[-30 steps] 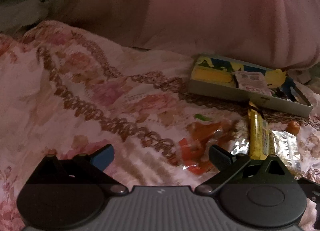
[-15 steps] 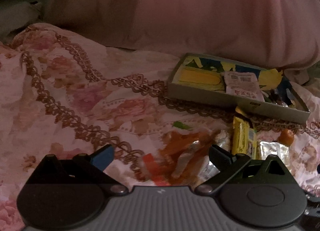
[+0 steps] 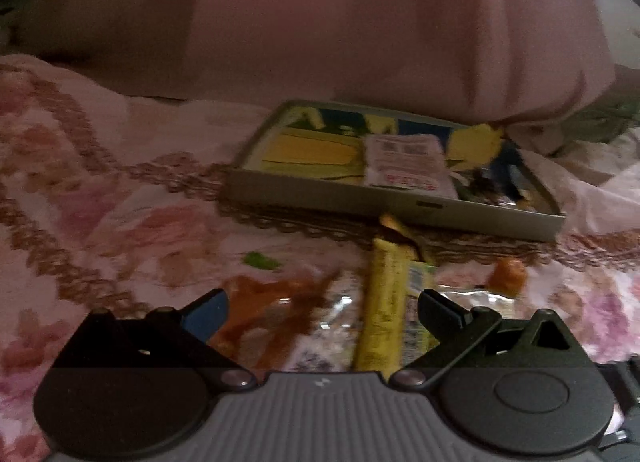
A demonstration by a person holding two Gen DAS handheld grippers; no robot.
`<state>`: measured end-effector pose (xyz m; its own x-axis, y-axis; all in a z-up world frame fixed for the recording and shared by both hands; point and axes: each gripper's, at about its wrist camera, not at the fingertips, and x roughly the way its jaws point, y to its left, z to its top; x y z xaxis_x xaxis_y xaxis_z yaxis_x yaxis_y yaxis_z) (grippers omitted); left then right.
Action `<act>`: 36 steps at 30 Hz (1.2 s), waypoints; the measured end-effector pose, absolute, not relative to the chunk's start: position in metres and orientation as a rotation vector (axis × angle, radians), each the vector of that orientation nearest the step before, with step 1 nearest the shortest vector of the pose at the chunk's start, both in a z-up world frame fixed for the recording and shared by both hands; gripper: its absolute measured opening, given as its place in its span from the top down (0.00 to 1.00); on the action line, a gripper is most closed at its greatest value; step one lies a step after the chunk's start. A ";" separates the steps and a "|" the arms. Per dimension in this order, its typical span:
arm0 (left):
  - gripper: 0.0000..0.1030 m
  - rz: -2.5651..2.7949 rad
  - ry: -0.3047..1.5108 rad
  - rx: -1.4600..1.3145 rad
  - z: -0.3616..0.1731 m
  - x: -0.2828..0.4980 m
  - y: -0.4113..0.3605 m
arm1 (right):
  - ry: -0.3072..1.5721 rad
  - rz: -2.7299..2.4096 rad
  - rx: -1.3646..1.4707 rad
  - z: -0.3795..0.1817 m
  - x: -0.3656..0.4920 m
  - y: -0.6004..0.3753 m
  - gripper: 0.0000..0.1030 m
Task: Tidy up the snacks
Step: 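Grasp the yellow wafer bar with left gripper while right gripper grasps the clear rice-crispy bar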
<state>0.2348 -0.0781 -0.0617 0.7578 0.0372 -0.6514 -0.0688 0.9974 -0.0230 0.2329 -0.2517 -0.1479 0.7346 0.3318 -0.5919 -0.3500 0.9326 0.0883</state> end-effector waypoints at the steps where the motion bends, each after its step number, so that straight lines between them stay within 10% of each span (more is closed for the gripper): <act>1: 0.00 0.030 0.716 -0.049 -0.063 0.237 -0.079 | 0.637 0.383 -0.037 -0.148 0.233 -0.249 0.01; 11: 0.01 -0.127 0.720 0.010 -0.063 0.245 -0.083 | 0.632 0.356 -0.108 -0.157 0.245 -0.232 0.01; 17: 0.01 -0.175 0.718 0.036 -0.064 0.242 -0.088 | 0.706 0.277 -0.024 -0.145 0.249 -0.249 0.21; 36: 0.07 -0.272 0.737 0.249 -0.077 0.233 -0.131 | 0.825 0.227 0.015 -0.132 0.271 -0.327 0.16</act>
<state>0.2330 -0.1306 -0.0768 0.7086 -0.1550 -0.6884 0.3287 0.9358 0.1277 0.2713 -0.3266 -0.1323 0.6561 0.2056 -0.7262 -0.1943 0.9758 0.1007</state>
